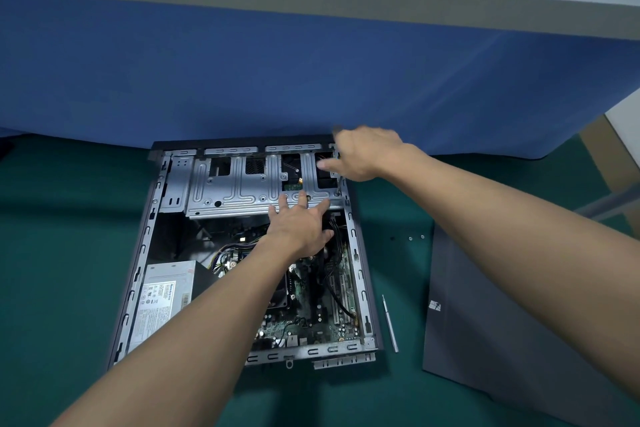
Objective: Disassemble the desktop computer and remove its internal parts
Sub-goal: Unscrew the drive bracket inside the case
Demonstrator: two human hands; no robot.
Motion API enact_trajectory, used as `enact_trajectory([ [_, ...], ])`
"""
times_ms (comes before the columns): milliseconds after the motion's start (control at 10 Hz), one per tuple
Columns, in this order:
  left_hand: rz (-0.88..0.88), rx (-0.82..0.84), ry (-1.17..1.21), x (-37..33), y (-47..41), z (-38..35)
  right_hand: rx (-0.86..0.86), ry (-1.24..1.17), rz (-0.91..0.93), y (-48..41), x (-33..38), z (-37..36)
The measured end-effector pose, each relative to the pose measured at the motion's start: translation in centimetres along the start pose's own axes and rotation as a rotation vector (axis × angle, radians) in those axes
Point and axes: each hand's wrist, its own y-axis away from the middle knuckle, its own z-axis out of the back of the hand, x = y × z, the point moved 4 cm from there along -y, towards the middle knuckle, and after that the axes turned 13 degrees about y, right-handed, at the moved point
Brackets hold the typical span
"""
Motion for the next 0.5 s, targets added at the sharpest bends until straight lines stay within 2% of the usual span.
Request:
enact_trajectory([
  [100,0.001,-0.002,0.007,0.00,0.00,0.00,-0.005,0.089,-0.060,-0.40,-0.25,0.12],
  [300,0.001,-0.001,0.007,-0.02,0.08,0.07,0.043,-0.079,0.115,-0.45,-0.18,0.54],
  [400,0.001,0.004,0.012,-0.10,0.11,0.08,0.092,-0.092,0.061,-0.37,-0.35,0.20],
  [500,0.005,-0.001,0.004,-0.07,0.08,0.09,0.076,0.051,-0.067,-0.37,-0.43,0.20],
])
